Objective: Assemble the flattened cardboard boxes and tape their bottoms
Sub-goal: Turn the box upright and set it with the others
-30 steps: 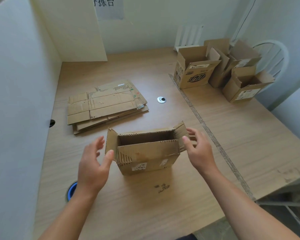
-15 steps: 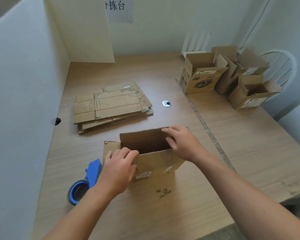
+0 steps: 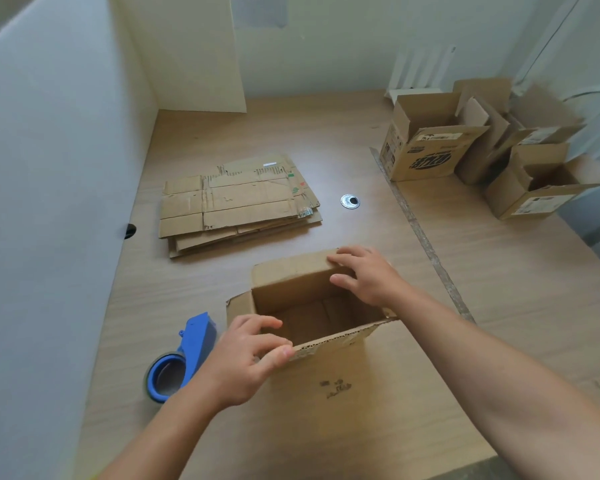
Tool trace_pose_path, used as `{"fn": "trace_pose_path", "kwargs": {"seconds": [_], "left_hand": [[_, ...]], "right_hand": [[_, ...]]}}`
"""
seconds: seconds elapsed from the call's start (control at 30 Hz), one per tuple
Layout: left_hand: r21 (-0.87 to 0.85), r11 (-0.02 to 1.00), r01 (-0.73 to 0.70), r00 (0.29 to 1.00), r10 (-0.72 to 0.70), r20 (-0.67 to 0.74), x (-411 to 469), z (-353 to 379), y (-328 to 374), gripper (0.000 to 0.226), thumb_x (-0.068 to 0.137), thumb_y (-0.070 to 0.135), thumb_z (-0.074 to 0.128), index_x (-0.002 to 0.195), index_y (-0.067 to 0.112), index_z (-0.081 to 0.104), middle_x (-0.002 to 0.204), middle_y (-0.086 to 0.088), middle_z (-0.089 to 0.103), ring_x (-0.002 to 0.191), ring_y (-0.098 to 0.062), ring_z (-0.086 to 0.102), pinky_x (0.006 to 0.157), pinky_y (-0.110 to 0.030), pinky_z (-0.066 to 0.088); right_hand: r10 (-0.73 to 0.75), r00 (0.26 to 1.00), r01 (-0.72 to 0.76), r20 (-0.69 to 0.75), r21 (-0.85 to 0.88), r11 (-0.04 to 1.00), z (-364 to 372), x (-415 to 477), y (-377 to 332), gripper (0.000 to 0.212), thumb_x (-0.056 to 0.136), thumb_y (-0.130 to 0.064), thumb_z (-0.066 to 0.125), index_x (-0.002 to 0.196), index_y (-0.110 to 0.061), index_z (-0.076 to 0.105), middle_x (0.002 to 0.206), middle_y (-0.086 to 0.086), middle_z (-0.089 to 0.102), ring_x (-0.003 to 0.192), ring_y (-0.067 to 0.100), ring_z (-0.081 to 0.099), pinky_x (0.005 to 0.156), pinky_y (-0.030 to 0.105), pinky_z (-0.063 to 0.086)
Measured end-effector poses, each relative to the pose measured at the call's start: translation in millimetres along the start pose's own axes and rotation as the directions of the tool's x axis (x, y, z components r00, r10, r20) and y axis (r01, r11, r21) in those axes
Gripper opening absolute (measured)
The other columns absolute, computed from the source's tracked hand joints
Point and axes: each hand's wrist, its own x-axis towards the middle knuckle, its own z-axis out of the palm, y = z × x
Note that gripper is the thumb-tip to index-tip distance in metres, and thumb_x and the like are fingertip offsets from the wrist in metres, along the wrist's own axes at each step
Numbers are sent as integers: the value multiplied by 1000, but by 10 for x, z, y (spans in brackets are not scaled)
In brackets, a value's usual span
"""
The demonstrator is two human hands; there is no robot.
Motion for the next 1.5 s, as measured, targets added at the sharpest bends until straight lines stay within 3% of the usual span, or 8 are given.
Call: {"fn": "trace_pose_path", "kwargs": {"seconds": [0.13,0.27,0.5,0.87,1.0,1.17,1.37,1.5], "left_hand": [[297,953,-68,996,50,69,-33,67,-58,68,77,79,45,135,44,52,139,27,33,137,1,13,110,-25,20],[479,871,-110,978,179,-102,12,198,-76,47,78,54,74,117,30,66,120,11,58,121,-15,42,96,-41,50],[356,934,1,952,108,-285,21,410,-142,33,66,22,90,87,19,65,145,-13,46,138,-40,35,86,-49,56],[252,965,77,943,11,-333,197,301,-135,25,75,9,83,79,10,58,141,-14,53,118,-37,55,78,-52,58],[267,963,39,956,42,-291,139,273,-211,22,81,17,80,94,14,63,145,-8,46,132,-32,44,90,-49,54],[301,954,-6,975,73,-212,-2,223,-378,57,87,39,73,138,26,53,159,5,26,151,-20,14,115,-40,29],[270,963,8,964,64,-257,-53,86,-319,57,89,49,60,138,21,53,151,0,37,139,-19,33,112,-38,35],[345,938,23,945,92,-313,-44,-3,-221,58,86,52,47,130,16,60,132,-1,55,122,-22,48,99,-39,46]], "right_hand": [[0,999,-2,36,36,999,-11,64,64,40,97,-51,54,136,-43,54,142,-13,46,133,17,34,110,50,34],[33,999,-33,-5,9,999,87,28,64,35,96,-54,53,131,-46,55,138,-16,49,131,15,37,104,47,33],[145,969,-141,-201,33,989,335,-12,-108,23,97,-57,49,107,-40,60,113,-15,56,112,14,46,84,37,23],[236,933,-217,-270,98,971,381,-150,-141,23,99,-51,48,100,-32,61,105,-8,57,109,18,47,83,38,25],[210,950,-206,-232,43,978,327,-214,-185,28,100,-48,46,121,-33,57,127,-7,52,124,20,42,90,41,27],[30,957,-69,-289,-124,990,312,-503,-283,42,98,-50,46,137,-34,49,143,-2,43,135,23,33,102,47,30],[-154,986,154,70,12,988,400,-889,-480,49,94,-64,45,131,-34,57,131,-10,53,119,14,47,99,40,44],[-156,972,183,177,-145,973,510,-1029,-502,53,90,-68,50,130,-33,48,127,-7,54,114,18,49,92,40,40]]}}
